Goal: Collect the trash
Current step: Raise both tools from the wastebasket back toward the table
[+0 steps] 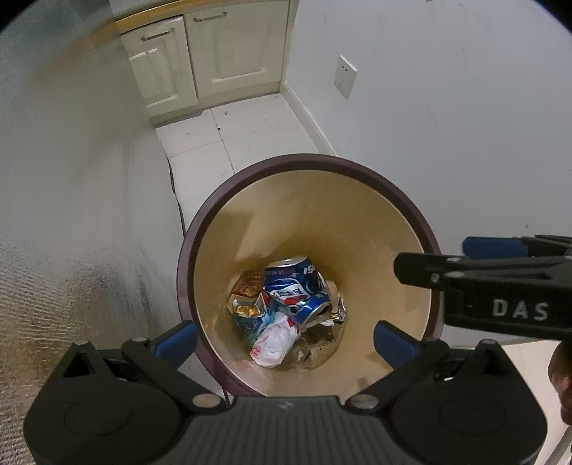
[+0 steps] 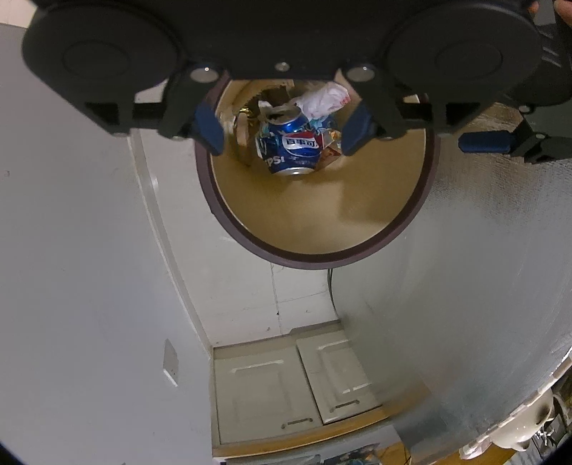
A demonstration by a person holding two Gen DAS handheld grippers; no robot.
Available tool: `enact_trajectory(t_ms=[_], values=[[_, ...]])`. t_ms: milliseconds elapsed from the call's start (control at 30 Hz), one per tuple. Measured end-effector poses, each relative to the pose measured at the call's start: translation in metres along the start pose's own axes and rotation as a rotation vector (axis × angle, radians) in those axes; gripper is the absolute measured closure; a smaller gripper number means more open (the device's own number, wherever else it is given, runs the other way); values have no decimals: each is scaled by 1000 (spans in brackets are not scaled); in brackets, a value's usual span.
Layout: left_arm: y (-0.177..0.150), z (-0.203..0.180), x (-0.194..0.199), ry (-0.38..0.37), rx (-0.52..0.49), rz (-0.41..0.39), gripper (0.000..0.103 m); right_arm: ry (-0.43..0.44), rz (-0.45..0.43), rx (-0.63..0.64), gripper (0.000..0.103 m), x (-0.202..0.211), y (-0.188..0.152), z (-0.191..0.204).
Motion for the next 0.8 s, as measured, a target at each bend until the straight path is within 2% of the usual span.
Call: enact_trajectory(t_ms=[133,200,333,800], values=[[-2,1,5,2,12,-6,0,-15,-7,11,16,7,-3,-3],[-2,3,7,5,20,-11,0,-27,-12,18,5,11,-3,-4],[-5,8,14,22,32,-21,0,-32,-43,26,0,19,-3,-3],[-16,21,53,71,66,-94,0,-88,-89,60,0,59,-13,-10]])
Point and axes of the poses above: each gripper's, at about its wrist camera, not at the fingertips, and x roughly against the way its jaws point, z to its left, y to its top, the point moved 9 cm from there along -x, roughly the way its jaws point, and after that the axes turned 12 degrees about -z, right-handed, at the moved point
